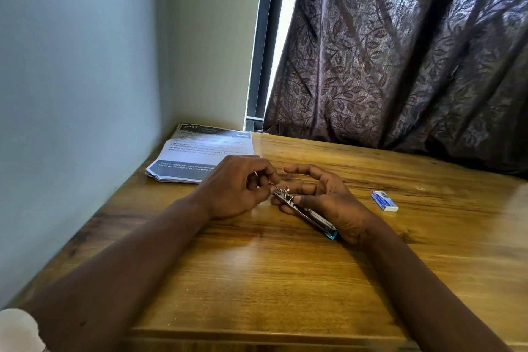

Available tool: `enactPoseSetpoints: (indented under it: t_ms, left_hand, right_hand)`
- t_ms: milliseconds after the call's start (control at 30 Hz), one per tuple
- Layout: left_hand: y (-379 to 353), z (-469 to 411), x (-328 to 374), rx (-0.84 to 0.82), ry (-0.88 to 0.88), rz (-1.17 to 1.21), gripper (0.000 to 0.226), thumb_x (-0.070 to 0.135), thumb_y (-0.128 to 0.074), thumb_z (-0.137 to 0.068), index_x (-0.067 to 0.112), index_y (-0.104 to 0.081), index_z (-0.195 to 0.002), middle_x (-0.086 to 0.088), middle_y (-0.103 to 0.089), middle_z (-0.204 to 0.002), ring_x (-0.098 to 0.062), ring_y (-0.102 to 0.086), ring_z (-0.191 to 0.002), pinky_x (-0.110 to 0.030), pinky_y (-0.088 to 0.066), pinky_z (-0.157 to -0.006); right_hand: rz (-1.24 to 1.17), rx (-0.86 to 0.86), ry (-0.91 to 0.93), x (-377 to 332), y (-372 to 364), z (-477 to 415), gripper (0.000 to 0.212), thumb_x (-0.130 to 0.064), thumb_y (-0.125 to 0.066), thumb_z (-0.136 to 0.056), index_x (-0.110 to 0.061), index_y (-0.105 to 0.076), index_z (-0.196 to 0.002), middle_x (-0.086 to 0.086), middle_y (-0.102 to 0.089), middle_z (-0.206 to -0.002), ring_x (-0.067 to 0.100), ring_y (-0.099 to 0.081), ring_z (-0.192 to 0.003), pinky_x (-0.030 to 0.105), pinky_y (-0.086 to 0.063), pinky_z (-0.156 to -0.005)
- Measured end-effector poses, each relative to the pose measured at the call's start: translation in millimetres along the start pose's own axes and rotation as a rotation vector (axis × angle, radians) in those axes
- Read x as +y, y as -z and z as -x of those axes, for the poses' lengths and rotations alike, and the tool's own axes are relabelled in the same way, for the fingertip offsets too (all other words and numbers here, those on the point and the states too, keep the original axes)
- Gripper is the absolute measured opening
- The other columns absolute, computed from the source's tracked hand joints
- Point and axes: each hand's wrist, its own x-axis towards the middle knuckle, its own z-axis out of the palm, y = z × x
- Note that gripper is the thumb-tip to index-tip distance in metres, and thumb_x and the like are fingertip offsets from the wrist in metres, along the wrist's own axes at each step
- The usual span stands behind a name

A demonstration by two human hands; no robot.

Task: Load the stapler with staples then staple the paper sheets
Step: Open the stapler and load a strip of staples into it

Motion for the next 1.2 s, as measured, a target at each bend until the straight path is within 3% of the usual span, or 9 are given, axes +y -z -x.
enactPoseSetpoints:
  t_ms: [133, 233, 367, 433, 567, 733, 900, 1000, 1200]
  left_hand:
    - [-2.7, -1.5, -0.4, -0.101, -0.070, -0.163, 0.035, 0.044, -0.076, -0.082, 0.039, -0.070, -0.116, 0.014, -0.062, -0.113, -0.006, -0.054, -0.102, -0.030, -0.048, -0.084]
    - [-3.5, -2.4, 4.5, -0.092, -0.108, -0.248, 0.032, 0.044, -0.075, -0.082, 0.040, -0.068, -0.112, 0.017, -0.064, -0.116, -0.006, -0.050, -0.105, -0.034, -0.041, -0.086]
    - [-6.7, -0.3, 8.8, -0.117, -0.085, -0.110, 0.026, 0.031, -0.080, -0.083, 0.028, -0.071, -0.108, 0.015, -0.068, -0.107, -0.001, -0.063, -0.093, -0.023, -0.050, -0.083]
    - [-7.8, -0.3, 6.1, -0.107, -0.064, -0.085, 0.026, 0.029, -0.080, -0.085, 0.026, -0.071, -0.108, 0.013, -0.068, -0.106, 0.001, -0.063, -0.092, -0.015, -0.048, -0.081]
    - [-9.7, -1.9, 3.5, -0.020, -0.027, -0.012, 0.024, 0.024, -0.082, -0.083, 0.025, -0.070, -0.103, 0.015, -0.067, -0.099, 0.004, -0.060, -0.087, -0.006, -0.039, -0.074]
    - [-13.5, -2.4, 8.7, 0.025, 0.014, 0.191, 0.027, 0.016, -0.080, -0.087, 0.021, -0.065, -0.109, 0.009, -0.066, -0.100, -0.007, -0.069, -0.084, -0.025, -0.060, -0.072]
    - [-18.5, -4.4, 17.6, 0.137, 0.020, 0.260, 0.023, 0.014, -0.079, -0.087, 0.022, -0.073, -0.108, 0.008, -0.071, -0.101, -0.013, -0.073, -0.077, -0.028, -0.061, -0.074]
    - [-16.3, -2.5, 18.7, 0.160, -0.071, 0.063, 0.026, 0.024, -0.081, -0.086, 0.026, -0.075, -0.111, 0.015, -0.071, -0.102, -0.002, -0.069, -0.089, -0.017, -0.052, -0.078]
    - [-9.5, 0.7, 20.0, 0.093, -0.162, -0.159, 0.026, 0.038, -0.069, -0.094, 0.035, -0.073, -0.120, 0.017, -0.072, -0.105, -0.003, -0.068, -0.084, -0.025, -0.054, -0.069]
  right_hand:
    - [0.138, 0.023, 0.028, -2.1, 0.0, 1.6, 0.053, 0.020, -0.050, -0.093, -0.013, -0.052, -0.135, 0.018, -0.075, -0.111, 0.033, -0.076, -0.095, 0.034, -0.060, -0.067]
    - [0.226, 0.037, 0.076, -2.5, -2.4, 2.4, 0.058, 0.019, -0.054, -0.092, -0.018, -0.051, -0.135, 0.020, -0.075, -0.104, 0.022, -0.075, -0.075, 0.036, -0.051, -0.056]
    - [0.435, 0.084, 0.171, 1.4, 1.9, 0.9, 0.058, 0.011, -0.060, -0.088, -0.031, -0.059, -0.127, 0.012, -0.076, -0.101, 0.038, -0.072, -0.082, 0.052, -0.056, -0.068]
    - [0.675, 0.136, 0.232, 2.1, 6.0, 1.1, 0.049, -0.002, -0.064, -0.087, -0.038, -0.064, -0.119, 0.000, -0.075, -0.100, 0.028, -0.071, -0.090, 0.056, -0.060, -0.078]
    - [0.962, 0.231, 0.385, 6.1, 7.5, -1.2, 0.018, -0.035, -0.070, -0.091, -0.033, -0.070, -0.109, -0.013, -0.073, -0.091, 0.006, -0.068, -0.082, 0.042, -0.059, -0.075]
    - [1.122, 0.432, 0.440, 10.6, 9.5, -10.0, 0.039, -0.062, -0.047, -0.092, -0.033, -0.070, -0.105, -0.017, -0.069, -0.096, 0.008, -0.061, -0.092, 0.044, -0.053, -0.081]
    - [1.043, 0.503, 0.588, 7.4, 14.1, -10.1, 0.031, -0.050, -0.053, -0.096, -0.025, -0.071, -0.098, -0.013, -0.067, -0.088, 0.015, -0.054, -0.089, 0.047, -0.049, -0.076]
    - [1.155, 0.550, 0.694, 6.1, 14.9, -6.9, 0.026, -0.045, -0.056, -0.095, -0.023, -0.070, -0.094, -0.011, -0.067, -0.086, 0.018, -0.054, -0.086, 0.046, -0.044, -0.076]
    - [1.410, 0.534, 0.743, 0.7, 14.3, -5.0, 0.030, -0.043, -0.053, -0.094, -0.020, -0.071, -0.093, -0.006, -0.065, -0.083, 0.021, -0.052, -0.085, 0.044, -0.040, -0.076]
